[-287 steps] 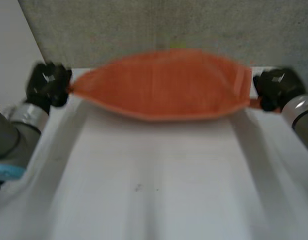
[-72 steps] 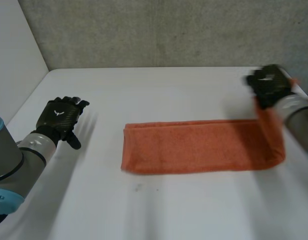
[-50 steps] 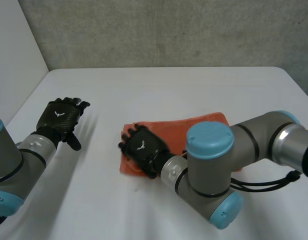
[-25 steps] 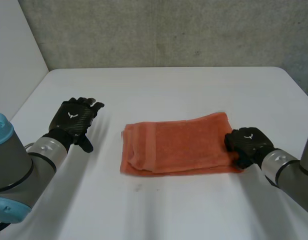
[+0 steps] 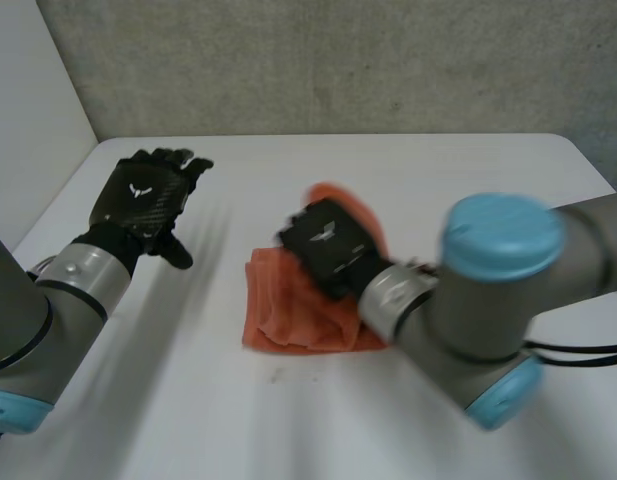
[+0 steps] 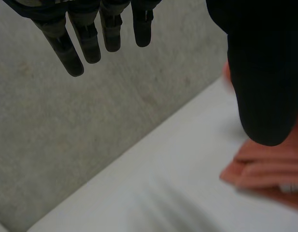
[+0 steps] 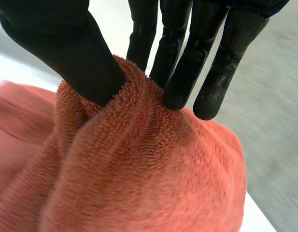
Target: Fold the laundry
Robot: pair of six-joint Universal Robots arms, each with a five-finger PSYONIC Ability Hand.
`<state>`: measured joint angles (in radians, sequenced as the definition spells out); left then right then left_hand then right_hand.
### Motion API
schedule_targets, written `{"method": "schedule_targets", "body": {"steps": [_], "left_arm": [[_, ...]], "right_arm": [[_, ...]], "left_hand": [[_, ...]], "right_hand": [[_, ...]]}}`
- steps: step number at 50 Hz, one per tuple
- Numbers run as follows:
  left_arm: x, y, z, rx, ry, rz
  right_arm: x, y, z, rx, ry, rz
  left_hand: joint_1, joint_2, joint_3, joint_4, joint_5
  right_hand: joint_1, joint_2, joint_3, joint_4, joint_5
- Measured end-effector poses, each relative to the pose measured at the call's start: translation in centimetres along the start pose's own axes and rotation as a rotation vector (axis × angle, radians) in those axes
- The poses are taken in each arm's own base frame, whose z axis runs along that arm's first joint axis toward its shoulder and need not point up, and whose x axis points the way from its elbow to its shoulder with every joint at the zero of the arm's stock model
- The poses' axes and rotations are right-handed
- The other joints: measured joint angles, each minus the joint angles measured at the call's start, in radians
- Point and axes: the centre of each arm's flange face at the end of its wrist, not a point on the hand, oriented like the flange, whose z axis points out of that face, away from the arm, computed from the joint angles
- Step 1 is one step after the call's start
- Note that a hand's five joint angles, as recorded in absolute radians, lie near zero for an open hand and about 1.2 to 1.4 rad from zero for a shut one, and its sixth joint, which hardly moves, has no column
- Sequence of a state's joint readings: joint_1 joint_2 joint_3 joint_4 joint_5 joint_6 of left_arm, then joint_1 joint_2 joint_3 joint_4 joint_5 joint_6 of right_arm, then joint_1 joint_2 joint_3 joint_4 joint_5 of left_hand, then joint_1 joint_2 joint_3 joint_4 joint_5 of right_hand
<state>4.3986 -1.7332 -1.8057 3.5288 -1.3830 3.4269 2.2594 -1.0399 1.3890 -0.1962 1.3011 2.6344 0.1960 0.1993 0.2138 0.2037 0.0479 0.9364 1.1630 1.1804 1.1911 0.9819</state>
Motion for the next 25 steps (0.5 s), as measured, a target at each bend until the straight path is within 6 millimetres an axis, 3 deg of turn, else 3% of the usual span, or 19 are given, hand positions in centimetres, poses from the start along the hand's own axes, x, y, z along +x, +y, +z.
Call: {"method": "schedule_targets", "body": {"steps": [1, 3, 4, 5, 7, 8, 9, 10, 12, 13, 14, 17, 18, 19, 22, 25], "left_arm": [[0.1, -0.4, 0.0, 0.012, 0.002, -0.017], [0.2, -0.6, 0.1, 0.018, 0.003, -0.026], [0.3, -0.9, 0.1, 0.023, 0.005, -0.037], [0.4, -1.4, 0.2, 0.035, 0.006, -0.071], [0.5, -1.7, 0.3, 0.038, 0.006, -0.085], [0.6, -1.9, 0.4, 0.039, 0.006, -0.093], [0.7, -2.0, 0.4, 0.039, 0.006, -0.1], [0.9, -2.3, 0.6, 0.038, 0.008, -0.111], [1.1, -2.4, 0.6, 0.036, 0.011, -0.116], [1.3, -2.5, 0.8, 0.033, 0.016, -0.122], [2.0, -2.8, 1.1, 0.025, 0.031, -0.139], [3.3, -2.9, 1.6, 0.003, 0.057, -0.17], [3.3, -2.9, 1.6, 0.003, 0.057, -0.17], [4.2, -2.9, 2.0, -0.016, 0.072, -0.192], [5.9, -2.4, 2.5, -0.057, 0.101, -0.228], [7.4, -1.5, 2.9, -0.102, 0.124, -0.252]], "right_arm": [[-1.7, -0.1, 0.2, 0.003, -0.038, -0.019], [-2.4, 0.0, 0.3, 0.002, -0.055, -0.027], [-3.5, 0.1, 0.5, 0.0, -0.079, -0.042], [-5.6, 0.7, 0.7, -0.018, -0.122, -0.073], [-6.2, 1.1, 0.8, -0.033, -0.123, -0.085], [-6.3, 1.3, 0.9, -0.046, -0.113, -0.091], [-6.3, 1.5, 1.0, -0.06, -0.099, -0.094], [-5.9, 1.6, 1.0, -0.081, -0.064, -0.094], [-5.6, 1.6, 1.0, -0.087, -0.046, -0.092], [-5.1, 1.5, 1.0, -0.094, -0.018, -0.085], [-2.8, 1.0, 0.9, -0.106, 0.078, -0.026], [0.8, 0.5, 0.5, -0.096, 0.182, 0.124], [0.8, 0.5, 0.5, -0.096, 0.182, 0.124], [2.5, 0.5, 0.3, -0.084, 0.219, 0.219], [4.8, 0.8, -0.1, -0.069, 0.247, 0.388], [5.9, 1.5, -0.4, -0.077, 0.24, 0.502]], "left_hand": [[0.0, 0.0, 0.0, 0.0, 0.0], [0.0, 0.0, 0.0, 0.0, 0.0], [0.0, 0.0, 0.0, 0.0, 0.0], [0.0, 0.0, 0.0, 0.0, 0.0], [0.0, 0.0, 0.0, 0.0, 0.0], [0.0, 0.0, 0.0, 0.0, 0.0], [0.0, 0.0, 0.0, 0.0, 0.0], [0.0, 0.0, 0.0, 0.0, 0.0], [0.0, 0.0, 0.0, 0.0, 0.0], [0.0, 0.0, 0.0, 0.0, 0.0], [0.0, 0.0, 0.0, 0.0, 0.0], [0.0, 0.0, 0.0, 0.0, 0.0], [0.0, 0.0, 0.0, 0.0, 0.0], [0.0, 0.0, 0.0, 0.0, 0.0], [0.0, 0.0, 0.0, 0.0, 0.0], [0.0, 0.0, 0.0, 0.0, 0.0]], "right_hand": [[0.0, 0.0, 0.0, 0.0, 0.0], [-0.009, -0.011, -0.013, -0.013, -0.011], [-0.051, -0.102, -0.101, -0.106, -0.085], [-0.247, -0.322, -0.335, -0.344, -0.294], [-0.323, -0.401, -0.413, -0.422, -0.369], [-0.511, -0.637, -0.648, -0.639, -0.586], [-0.511, -0.637, -0.648, -0.639, -0.586], [-0.675, -0.858, -0.876, -0.89, -0.852], [-0.68, -0.864, -0.89, -0.903, -0.864], [-0.68, -0.864, -0.89, -0.903, -0.864], [-0.73, -0.94, -0.968, -0.959, -0.919], [-0.73, -0.94, -0.968, -0.959, -0.919], [-0.73, -0.94, -0.968, -0.959, -0.919], [-0.73, -0.94, -0.968, -0.959, -0.919], [-0.73, -0.94, -0.968, -0.959, -0.919], [-0.73, -0.94, -0.968, -0.959, -0.919]]}}
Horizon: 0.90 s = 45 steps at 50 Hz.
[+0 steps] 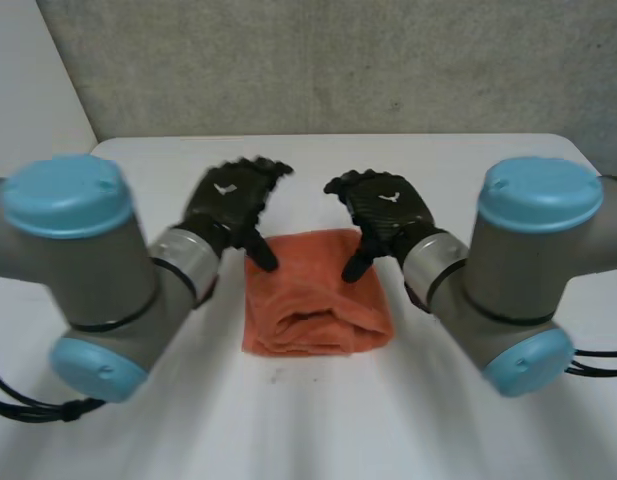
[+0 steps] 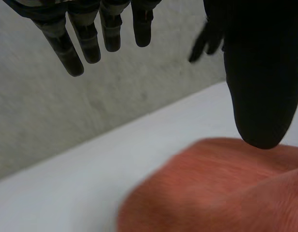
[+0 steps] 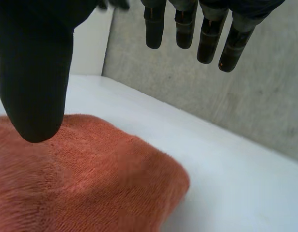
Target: Fold the laundry
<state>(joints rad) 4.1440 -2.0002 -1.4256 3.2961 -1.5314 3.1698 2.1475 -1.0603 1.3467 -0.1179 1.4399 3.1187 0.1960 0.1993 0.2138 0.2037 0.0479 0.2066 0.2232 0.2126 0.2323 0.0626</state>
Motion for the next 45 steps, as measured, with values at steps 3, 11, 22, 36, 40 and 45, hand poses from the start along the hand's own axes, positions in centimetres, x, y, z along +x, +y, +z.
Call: {"method": "schedule_targets", "body": {"steps": [3, 11, 22, 36, 40, 45], "left_arm": [[1.0, 2.0, 0.7, -0.071, -0.004, -0.016], [1.1, 6.0, 1.2, -0.199, -0.075, -0.007], [-0.3, 7.6, -0.4, -0.279, -0.146, 0.055], [-0.7, -4.9, -2.5, 0.051, -0.13, 0.042], [-3.1, -8.7, -3.5, 0.101, -0.172, 0.024], [-5.9, -10.9, -4.7, 0.097, -0.223, -0.025]], "right_arm": [[1.1, 0.7, 0.2, -0.046, -0.008, 0.07], [2.2, 3.9, 1.1, -0.18, -0.012, 0.109], [2.0, 6.3, 1.9, -0.29, -0.023, 0.032], [5.6, -6.8, -1.9, 0.131, 0.217, -0.029], [8.4, -10.2, -4.2, 0.228, 0.355, -0.05], [9.9, -11.3, -5.6, 0.218, 0.411, -0.064]], "left_hand": [[0.0, 0.0, 0.0, 0.0, 0.0], [0.0, 0.0, 0.0, 0.0, 0.0], [0.0, 0.0, 0.0, 0.0, 0.0], [0.0, 0.0, 0.0, 0.0, 0.0], [0.0, 0.0, 0.0, 0.0, 0.0], [0.0, 0.0, 0.0, 0.0, -0.002]], "right_hand": [[0.0, 0.0, 0.0, 0.0, 0.0], [0.0, 0.0, 0.0, 0.0, 0.0], [0.0, 0.0, 0.0, 0.0, 0.0], [0.0, 0.0, 0.0, 0.0, 0.0], [0.0, 0.0, 0.0, 0.0, 0.0], [0.0, 0.0, 0.0, 0.0, -0.001]]}}
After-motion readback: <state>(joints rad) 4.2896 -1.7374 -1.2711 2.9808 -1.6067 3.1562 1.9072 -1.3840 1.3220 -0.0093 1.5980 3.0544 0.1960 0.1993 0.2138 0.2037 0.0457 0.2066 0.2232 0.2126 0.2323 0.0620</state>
